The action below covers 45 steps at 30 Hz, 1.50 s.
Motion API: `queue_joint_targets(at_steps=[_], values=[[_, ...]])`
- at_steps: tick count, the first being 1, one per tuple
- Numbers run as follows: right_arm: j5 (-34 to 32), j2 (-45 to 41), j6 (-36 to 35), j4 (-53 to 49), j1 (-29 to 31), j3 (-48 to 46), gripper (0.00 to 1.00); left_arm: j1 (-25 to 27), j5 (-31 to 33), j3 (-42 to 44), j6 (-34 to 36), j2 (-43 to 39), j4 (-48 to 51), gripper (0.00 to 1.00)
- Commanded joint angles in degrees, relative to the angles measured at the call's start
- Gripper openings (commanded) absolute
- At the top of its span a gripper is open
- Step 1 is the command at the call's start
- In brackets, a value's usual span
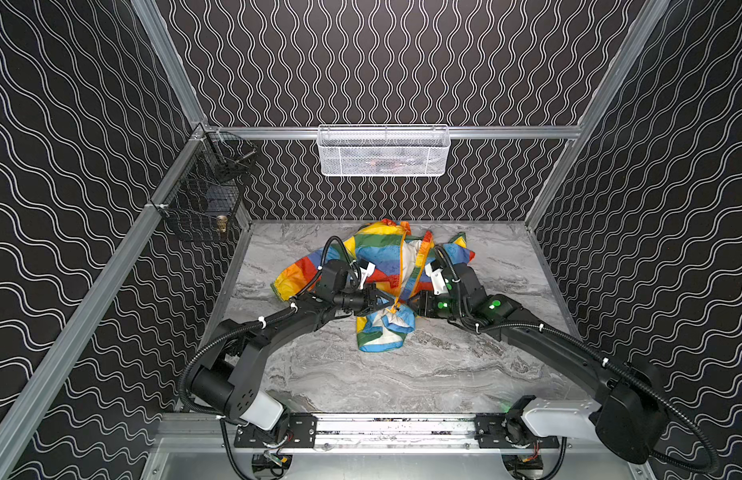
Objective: Zip up the jacket
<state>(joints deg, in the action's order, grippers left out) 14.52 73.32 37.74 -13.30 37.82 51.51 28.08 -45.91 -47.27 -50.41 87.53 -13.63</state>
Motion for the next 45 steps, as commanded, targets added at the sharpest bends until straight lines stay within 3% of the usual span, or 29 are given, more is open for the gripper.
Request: queue_joint_targets(at_steps=[1, 9, 45], values=[[7.7, -0.5, 9.5, 10.2, -0.2, -2.2, 0.4, -0.1, -1.3, 0.2, 0.8, -0.5, -2.4, 0.0], [10.1, -0.9, 16.5, 17.8, -0.1, -6.9, 0.41, 0.0, -2.1, 1.1, -1.2, -0.6, -5.1, 0.0], [13.0, 2.7, 22.2, 29.1, -1.6, -11.7, 0.53, 0.0, -3.2, 3.4, -7.1, -0.1, -12.6, 0.0]])
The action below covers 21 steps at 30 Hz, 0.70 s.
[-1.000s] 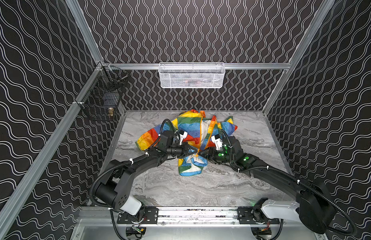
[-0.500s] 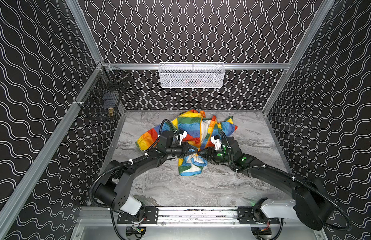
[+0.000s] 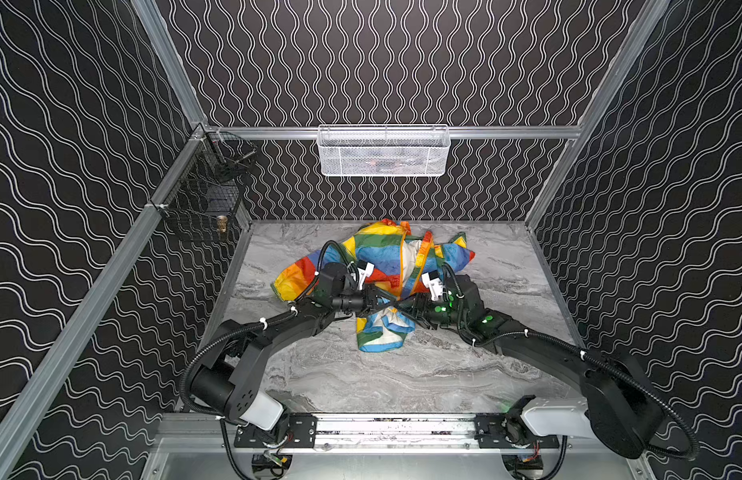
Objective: Zip up the jacket
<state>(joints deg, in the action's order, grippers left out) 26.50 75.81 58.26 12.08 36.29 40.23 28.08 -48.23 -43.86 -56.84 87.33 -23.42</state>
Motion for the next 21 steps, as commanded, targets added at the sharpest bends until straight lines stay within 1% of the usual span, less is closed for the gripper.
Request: queue_joint_targets(at_steps=[1, 5, 16, 21], values=[[1.1, 0.2, 1.8, 4.1, -0.2, -0.7, 0.54, 0.0, -0.9, 0.0, -0.8, 0.1, -2.9, 0.0], [1.6, 0.5, 2.9, 6.4, -0.5, -1.9, 0.58, -0.1, -1.1, 0.3, -1.6, 0.0, -4.0, 0.0], [4.1, 1.1, 7.6, 16.4, -0.7, -4.4, 0.59, 0.1, -1.3, 1.2, -3.5, 0.4, -6.6, 0.0], [5.2, 2.0, 8.6, 18.2, -0.8, -5.0, 0.59, 0.1, -1.3, 1.3, -4.1, 0.4, -7.6, 0.0]])
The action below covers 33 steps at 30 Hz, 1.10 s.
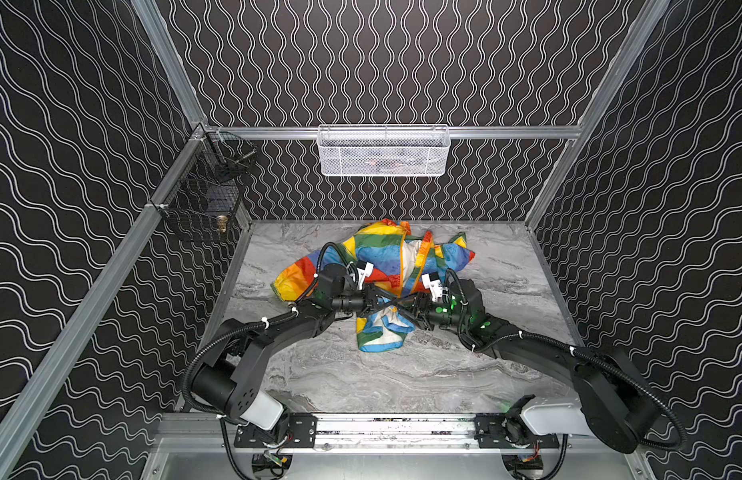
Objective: Zip up the jacket
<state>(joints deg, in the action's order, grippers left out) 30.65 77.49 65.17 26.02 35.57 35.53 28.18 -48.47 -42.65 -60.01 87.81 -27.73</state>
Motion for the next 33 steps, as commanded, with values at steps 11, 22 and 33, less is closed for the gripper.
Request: queue_joint_targets(at_steps=[11, 22, 33], values=[[1.5, 0.8, 2.7, 9.4, -0.2, -2.3, 0.6, 0.1, -1.3, 0.1, -1.3, -0.4, -3.3, 0.0], [2.0, 2.1, 4.1, 15.8, -0.2, -4.1, 0.6, 0.4, -1.3, 0.0, -2.4, -0.2, -4.5, 0.0], [2.9, 3.2, 4.4, 22.5, -0.9, -6.3, 0.61, 1.3, -0.5, -1.2, -2.5, -0.8, -3.1, 0.0]])
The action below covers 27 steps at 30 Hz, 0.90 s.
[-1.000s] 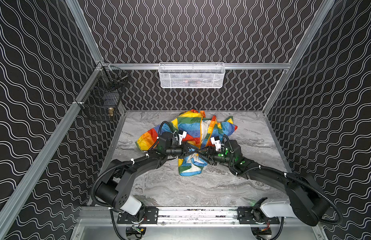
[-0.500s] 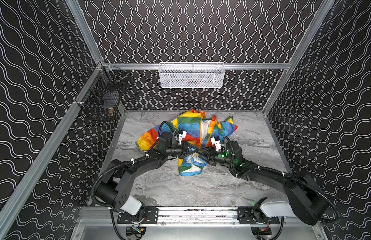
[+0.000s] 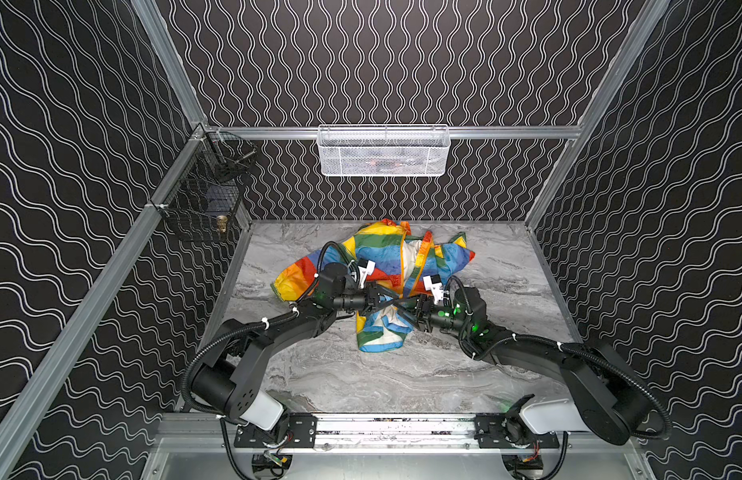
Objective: Zip up the jacket
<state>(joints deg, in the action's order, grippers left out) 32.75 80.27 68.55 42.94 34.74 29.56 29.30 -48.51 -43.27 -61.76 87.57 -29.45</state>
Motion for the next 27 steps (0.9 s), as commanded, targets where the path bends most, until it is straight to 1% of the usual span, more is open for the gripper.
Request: queue_joint_targets(at_steps=[1, 8, 21, 27], values=[[1.1, 0.7, 1.3, 6.6, -0.2, -0.5, 0.61, 0.3, -0.4, -0.7, -0.8, -0.7, -1.2, 0.0], [1.7, 1.2, 2.6, 13.3, -0.5, -2.0, 0.61, 0.7, -0.3, -1.9, -0.4, -0.9, 0.2, 0.0], [1.8, 0.5, 4.1, 18.7, -1.3, -4.5, 0.6, 1.0, -0.2, -2.5, -2.3, -0.4, -2.0, 0.0], [2.0, 0.2, 5.4, 21.4, -1.6, -5.9, 0.59, 1.1, 0.4, -3.2, -1.2, -1.0, 0.5, 0.0]])
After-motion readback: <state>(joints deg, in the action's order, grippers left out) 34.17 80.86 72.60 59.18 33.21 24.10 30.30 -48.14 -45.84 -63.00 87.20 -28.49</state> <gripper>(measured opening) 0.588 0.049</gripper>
